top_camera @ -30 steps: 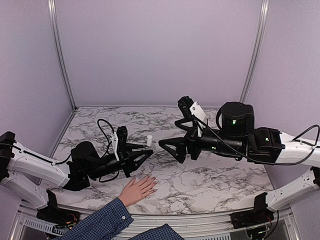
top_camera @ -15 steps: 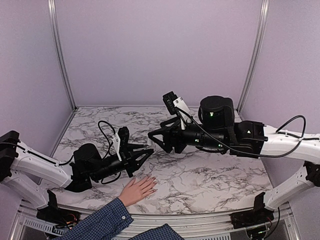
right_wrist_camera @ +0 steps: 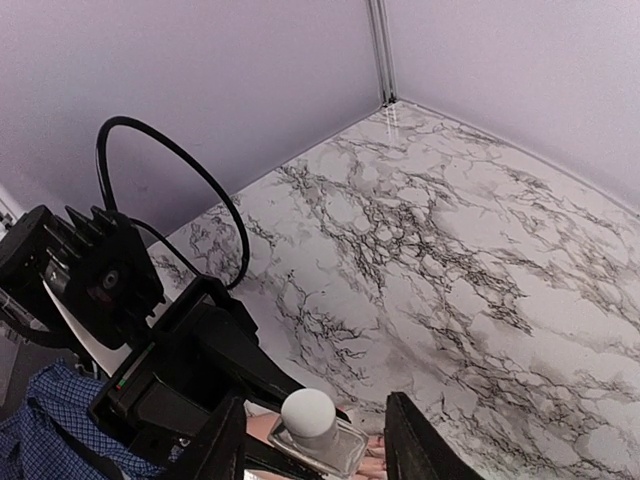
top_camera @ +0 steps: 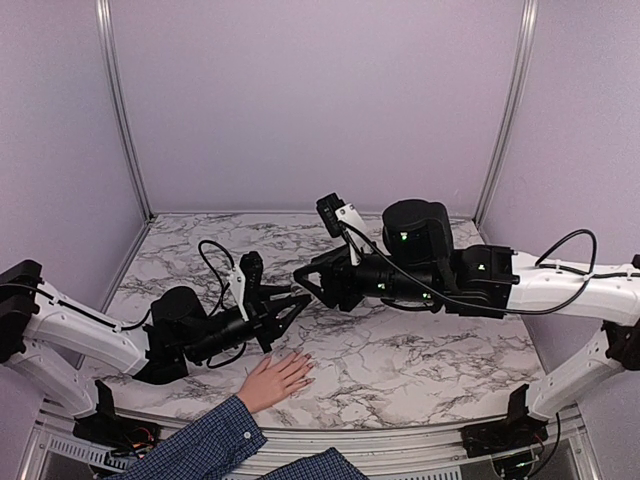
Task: Paint the nails
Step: Unscrew the nail polish bottle cap from the nail polish bottle.
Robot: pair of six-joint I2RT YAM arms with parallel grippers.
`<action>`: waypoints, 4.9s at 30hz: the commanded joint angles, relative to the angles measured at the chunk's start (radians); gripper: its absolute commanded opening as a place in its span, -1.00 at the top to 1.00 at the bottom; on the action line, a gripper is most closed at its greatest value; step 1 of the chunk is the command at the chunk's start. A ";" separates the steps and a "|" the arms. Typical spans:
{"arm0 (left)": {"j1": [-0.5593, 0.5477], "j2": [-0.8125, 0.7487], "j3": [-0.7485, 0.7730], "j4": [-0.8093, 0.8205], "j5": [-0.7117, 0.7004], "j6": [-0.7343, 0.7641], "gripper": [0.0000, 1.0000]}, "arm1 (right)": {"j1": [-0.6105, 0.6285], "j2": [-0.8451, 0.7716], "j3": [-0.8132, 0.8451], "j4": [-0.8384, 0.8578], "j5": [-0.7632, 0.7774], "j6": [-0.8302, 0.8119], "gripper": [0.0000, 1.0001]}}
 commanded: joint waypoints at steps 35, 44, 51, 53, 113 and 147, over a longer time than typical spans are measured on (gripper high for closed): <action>-0.014 -0.028 0.031 0.029 0.156 0.021 1.00 | -0.033 -0.021 0.001 0.084 -0.188 -0.124 1.00; -0.013 -0.061 0.023 0.013 0.132 0.026 1.00 | -0.043 -0.067 -0.014 0.119 -0.175 -0.106 0.50; -0.014 -0.041 0.039 -0.003 0.082 0.033 1.00 | -0.047 -0.036 0.024 0.067 -0.123 -0.048 0.39; -0.014 -0.042 0.039 -0.005 0.072 0.035 1.00 | -0.047 -0.025 0.035 0.052 -0.115 -0.040 0.41; -0.010 -0.079 0.093 -0.101 0.293 0.002 0.25 | -0.050 -0.074 0.003 0.092 -0.291 -0.214 1.00; 0.001 -0.141 0.121 -0.230 0.559 0.036 1.00 | -0.063 -0.120 0.018 0.062 -0.664 -0.405 0.12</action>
